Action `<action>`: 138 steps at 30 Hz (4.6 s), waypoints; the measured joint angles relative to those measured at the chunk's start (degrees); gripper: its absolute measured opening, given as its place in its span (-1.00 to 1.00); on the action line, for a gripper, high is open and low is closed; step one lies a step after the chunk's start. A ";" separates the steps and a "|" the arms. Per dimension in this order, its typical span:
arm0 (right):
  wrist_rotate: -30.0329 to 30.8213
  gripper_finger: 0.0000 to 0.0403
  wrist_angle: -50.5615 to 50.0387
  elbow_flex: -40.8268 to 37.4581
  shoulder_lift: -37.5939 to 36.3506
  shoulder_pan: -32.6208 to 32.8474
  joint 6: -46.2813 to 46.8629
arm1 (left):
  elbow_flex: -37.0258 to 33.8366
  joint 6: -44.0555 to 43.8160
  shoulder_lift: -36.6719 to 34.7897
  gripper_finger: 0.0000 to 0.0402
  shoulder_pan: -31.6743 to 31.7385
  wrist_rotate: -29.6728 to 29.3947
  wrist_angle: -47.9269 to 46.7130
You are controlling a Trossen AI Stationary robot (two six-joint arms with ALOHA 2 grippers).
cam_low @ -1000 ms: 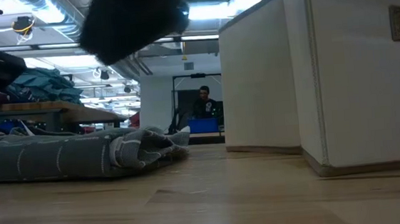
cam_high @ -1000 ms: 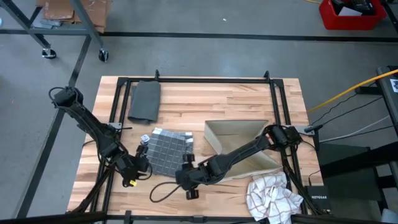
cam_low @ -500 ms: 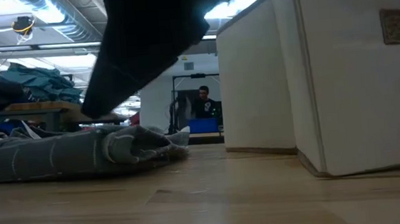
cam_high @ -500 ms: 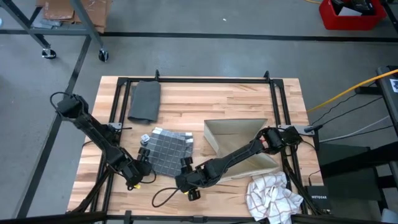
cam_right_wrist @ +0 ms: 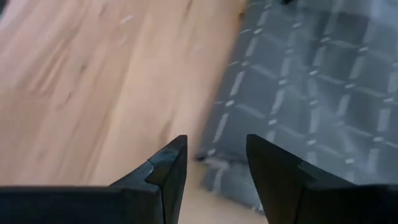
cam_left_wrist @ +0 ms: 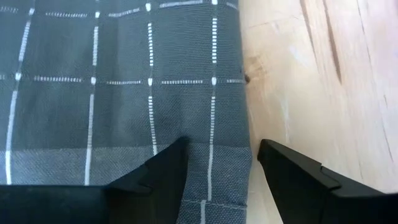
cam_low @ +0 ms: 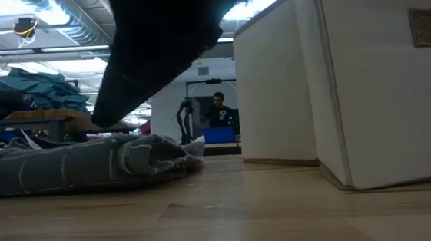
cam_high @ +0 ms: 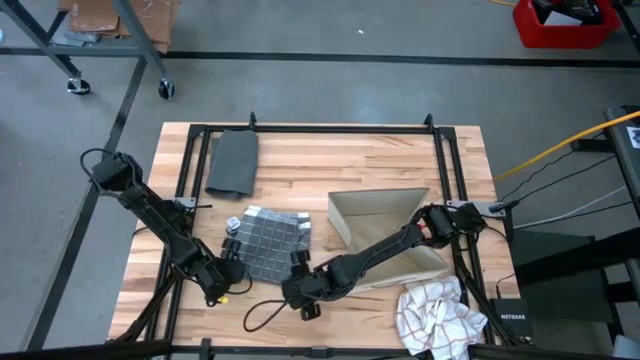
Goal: Fold towel
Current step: Fold the gray patterned towel
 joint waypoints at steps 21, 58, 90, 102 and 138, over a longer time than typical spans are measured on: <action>-0.47 -0.16 -0.46 0.21 2.25 -1.11 -0.26 | -0.13 -0.55 0.13 -0.01 0.04 -0.09 2.62; 1.82 -0.16 -9.12 26.23 11.11 -1.25 6.32 | -0.07 -0.92 0.11 -0.01 0.02 -0.48 2.30; -3.69 -0.16 -23.78 26.54 15.54 0.76 16.05 | -0.09 -2.09 0.11 -0.07 -0.03 -0.50 2.27; -6.36 -0.93 -21.40 27.08 14.98 0.73 25.14 | 1.21 -17.02 -0.48 -0.95 -3.93 5.43 2.28; -13.51 -0.95 -17.08 27.03 0.54 0.00 65.01 | 25.53 -13.89 -10.27 -0.99 -11.45 3.23 -32.37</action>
